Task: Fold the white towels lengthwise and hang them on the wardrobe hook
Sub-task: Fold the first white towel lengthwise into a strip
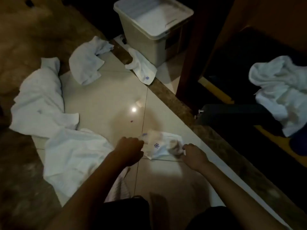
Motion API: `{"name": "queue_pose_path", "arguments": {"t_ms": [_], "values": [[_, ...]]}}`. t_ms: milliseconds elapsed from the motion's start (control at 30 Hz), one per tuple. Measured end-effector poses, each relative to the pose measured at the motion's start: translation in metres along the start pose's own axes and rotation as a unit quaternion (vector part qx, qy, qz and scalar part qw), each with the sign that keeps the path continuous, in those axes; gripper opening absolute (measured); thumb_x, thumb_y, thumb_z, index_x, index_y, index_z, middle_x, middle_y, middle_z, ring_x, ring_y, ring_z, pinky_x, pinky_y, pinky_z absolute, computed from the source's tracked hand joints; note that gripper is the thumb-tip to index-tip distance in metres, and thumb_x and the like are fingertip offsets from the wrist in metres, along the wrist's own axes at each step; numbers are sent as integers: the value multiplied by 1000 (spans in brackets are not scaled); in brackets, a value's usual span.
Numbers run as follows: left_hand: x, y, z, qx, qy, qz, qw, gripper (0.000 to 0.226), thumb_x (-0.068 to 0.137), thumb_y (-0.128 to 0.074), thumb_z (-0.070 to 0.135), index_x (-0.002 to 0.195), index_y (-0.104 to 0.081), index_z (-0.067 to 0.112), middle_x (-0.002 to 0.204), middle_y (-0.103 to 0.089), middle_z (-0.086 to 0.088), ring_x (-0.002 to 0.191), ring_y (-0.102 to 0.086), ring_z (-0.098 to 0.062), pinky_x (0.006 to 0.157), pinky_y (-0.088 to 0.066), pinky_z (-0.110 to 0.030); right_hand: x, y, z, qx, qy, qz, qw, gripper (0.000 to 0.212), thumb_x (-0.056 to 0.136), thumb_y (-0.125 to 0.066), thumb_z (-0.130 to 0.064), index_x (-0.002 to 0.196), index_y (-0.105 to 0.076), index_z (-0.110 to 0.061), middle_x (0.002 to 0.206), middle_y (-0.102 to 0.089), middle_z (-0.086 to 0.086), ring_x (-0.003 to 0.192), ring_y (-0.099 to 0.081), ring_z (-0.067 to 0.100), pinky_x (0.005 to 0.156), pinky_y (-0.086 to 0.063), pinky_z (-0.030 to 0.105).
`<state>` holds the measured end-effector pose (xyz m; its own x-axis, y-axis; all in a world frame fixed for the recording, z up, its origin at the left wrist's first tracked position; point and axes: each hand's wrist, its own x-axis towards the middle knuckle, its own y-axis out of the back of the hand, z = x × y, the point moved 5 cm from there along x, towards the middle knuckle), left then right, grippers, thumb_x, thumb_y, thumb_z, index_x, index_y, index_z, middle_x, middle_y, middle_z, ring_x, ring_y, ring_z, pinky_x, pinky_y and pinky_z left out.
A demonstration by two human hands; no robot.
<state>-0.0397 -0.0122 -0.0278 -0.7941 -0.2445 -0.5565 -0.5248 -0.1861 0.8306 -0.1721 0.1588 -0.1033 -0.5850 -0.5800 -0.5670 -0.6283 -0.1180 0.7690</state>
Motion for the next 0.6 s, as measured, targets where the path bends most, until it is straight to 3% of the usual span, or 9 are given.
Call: {"name": "queue_pose_path", "arguments": {"t_ms": [100,167,267,367,467,600], "values": [[28,-18,-18,45,40,4,998,34,95,-45,37,122,-52,17,111,-61,-2,98,-59,-18,87,-41,-30,46,-40,3,41,17,-10,999,28,92,-57,-27,115,-57,-11,117,-62,9,105,-59,24,81,-45,25],[44,-24,-25,60,44,-5,997,34,95,-45,37,121,-53,17,112,-60,-3,100,-59,-19,87,-41,-30,72,-64,3,49,25,-6,998,35,92,-57,-28,123,-53,-12,124,-59,7,112,-57,24,87,-45,27],[59,-26,-24,66,25,11,997,34,95,-46,37,121,-53,17,114,-60,-3,100,-59,-19,81,-42,-28,95,-97,6,-26,60,-17,998,43,97,-46,-23,139,-41,-15,146,-40,5,132,-38,20,105,-33,29],[63,-36,-19,70,13,-22,997,35,95,-47,35,123,-54,16,114,-61,-4,99,-60,-19,82,-45,-29,105,-120,10,-84,66,-79,991,43,98,-44,-21,140,-40,-14,152,-26,9,135,-35,25,105,-34,34],[64,-49,-14,64,4,-61,996,37,95,-48,34,126,-52,15,116,-60,-5,102,-60,-19,83,-46,-29,105,-125,10,-85,56,-104,989,34,94,-48,-13,128,-52,-7,143,-37,15,122,-47,33,96,-40,38],[63,-47,-12,11,6,-69,998,35,95,-50,32,126,-52,16,121,-59,-6,107,-57,-21,87,-45,-30,103,-103,4,-50,42,-26,998,10,90,-54,-12,98,-57,-8,118,-58,15,107,-57,30,85,-46,32]]}}
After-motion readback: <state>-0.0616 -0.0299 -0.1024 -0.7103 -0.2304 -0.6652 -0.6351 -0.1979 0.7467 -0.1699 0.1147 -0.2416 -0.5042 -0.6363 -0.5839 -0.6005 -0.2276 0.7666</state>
